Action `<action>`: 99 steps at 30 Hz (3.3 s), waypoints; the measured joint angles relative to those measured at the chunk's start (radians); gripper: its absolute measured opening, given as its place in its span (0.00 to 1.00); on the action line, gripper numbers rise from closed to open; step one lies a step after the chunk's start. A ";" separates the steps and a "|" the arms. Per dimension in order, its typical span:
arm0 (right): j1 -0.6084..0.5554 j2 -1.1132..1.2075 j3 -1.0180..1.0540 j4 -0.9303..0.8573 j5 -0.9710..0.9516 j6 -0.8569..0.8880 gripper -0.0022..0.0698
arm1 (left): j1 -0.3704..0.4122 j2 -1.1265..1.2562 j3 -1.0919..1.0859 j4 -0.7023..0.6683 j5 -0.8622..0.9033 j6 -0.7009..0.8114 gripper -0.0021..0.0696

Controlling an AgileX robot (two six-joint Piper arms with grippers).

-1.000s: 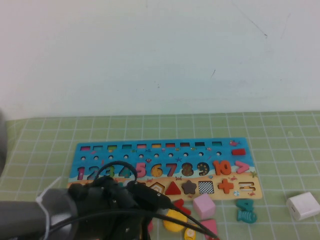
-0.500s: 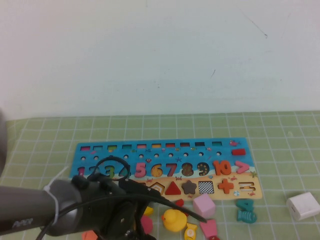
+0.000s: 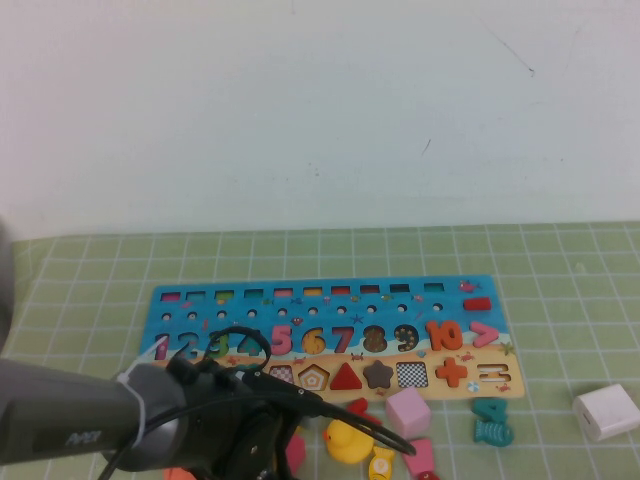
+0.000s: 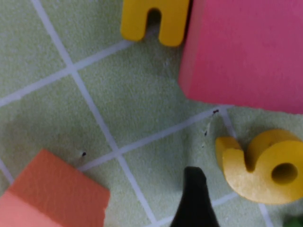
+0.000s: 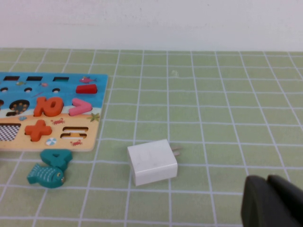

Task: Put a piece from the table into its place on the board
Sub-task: Pick up the "number 6", then place the "number 6" into the hole of the number 6

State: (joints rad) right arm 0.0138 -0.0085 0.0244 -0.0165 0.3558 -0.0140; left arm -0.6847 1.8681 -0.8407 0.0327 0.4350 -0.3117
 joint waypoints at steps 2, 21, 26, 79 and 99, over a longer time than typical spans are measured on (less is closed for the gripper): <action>0.000 0.000 0.000 0.000 0.000 0.000 0.03 | 0.000 0.009 0.000 0.000 -0.008 0.001 0.65; 0.000 0.000 0.000 0.000 0.000 0.000 0.03 | 0.000 0.014 -0.002 -0.004 -0.005 0.035 0.51; 0.000 0.000 0.000 0.000 0.000 0.000 0.03 | 0.000 -0.043 -0.047 0.000 0.132 0.131 0.51; 0.000 0.000 0.000 0.000 0.000 0.000 0.03 | 0.241 0.361 -0.829 -0.170 0.300 1.407 0.51; 0.000 0.000 0.000 0.000 0.000 0.000 0.03 | 0.241 0.400 -0.829 -0.216 0.257 1.390 0.51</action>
State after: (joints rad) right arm 0.0138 -0.0085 0.0244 -0.0165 0.3558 -0.0140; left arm -0.4441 2.2682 -1.6699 -0.1835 0.6917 1.0780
